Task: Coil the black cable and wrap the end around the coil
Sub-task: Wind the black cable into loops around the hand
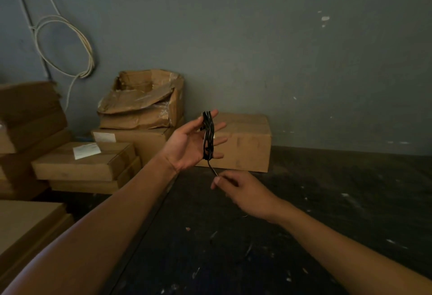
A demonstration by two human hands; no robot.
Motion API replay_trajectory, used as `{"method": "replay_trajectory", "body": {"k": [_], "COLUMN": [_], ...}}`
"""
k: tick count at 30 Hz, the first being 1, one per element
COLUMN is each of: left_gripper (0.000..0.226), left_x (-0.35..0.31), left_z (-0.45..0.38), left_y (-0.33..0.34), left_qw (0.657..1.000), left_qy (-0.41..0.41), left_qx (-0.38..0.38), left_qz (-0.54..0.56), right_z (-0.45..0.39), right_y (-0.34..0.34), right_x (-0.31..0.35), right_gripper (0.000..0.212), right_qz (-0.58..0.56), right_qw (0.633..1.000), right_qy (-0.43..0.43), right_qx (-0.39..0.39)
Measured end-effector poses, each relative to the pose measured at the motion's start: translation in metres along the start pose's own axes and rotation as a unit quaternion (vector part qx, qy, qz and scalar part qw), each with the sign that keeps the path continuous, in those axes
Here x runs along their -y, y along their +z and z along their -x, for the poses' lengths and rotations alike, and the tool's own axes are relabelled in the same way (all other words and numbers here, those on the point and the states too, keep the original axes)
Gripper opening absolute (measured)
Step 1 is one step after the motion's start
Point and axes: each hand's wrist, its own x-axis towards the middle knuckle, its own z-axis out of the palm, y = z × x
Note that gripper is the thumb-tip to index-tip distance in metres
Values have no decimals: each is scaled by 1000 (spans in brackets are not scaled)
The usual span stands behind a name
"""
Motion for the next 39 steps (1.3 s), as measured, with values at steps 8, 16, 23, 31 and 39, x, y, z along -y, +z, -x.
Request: {"method": "replay_trajectory", "body": {"k": [8, 16, 23, 31, 39], "left_gripper": [35, 37, 39, 46, 53], "left_x": [16, 32, 38, 36, 28], "left_z": [1, 12, 20, 30, 36], "left_y": [-13, -14, -10, 0, 10], "left_qw": [994, 983, 965, 953, 954], "left_qy": [-45, -113, -177, -201, -171], "left_qx": [-38, 47, 89, 149, 240], "left_qz": [-87, -138, -174, -173, -45], "right_z": [0, -9, -15, -25, -36], "right_y": [-39, -80, -98, -114, -108], "right_x": [30, 54, 62, 48, 0], "right_gripper": [17, 9, 17, 19, 14], "right_qz": [131, 228, 296, 295, 196], "right_qw": [991, 972, 952, 952, 975], "right_qy": [-18, -43, -53, -51, -67], "right_qx": [-31, -46, -63, -65, -83]}}
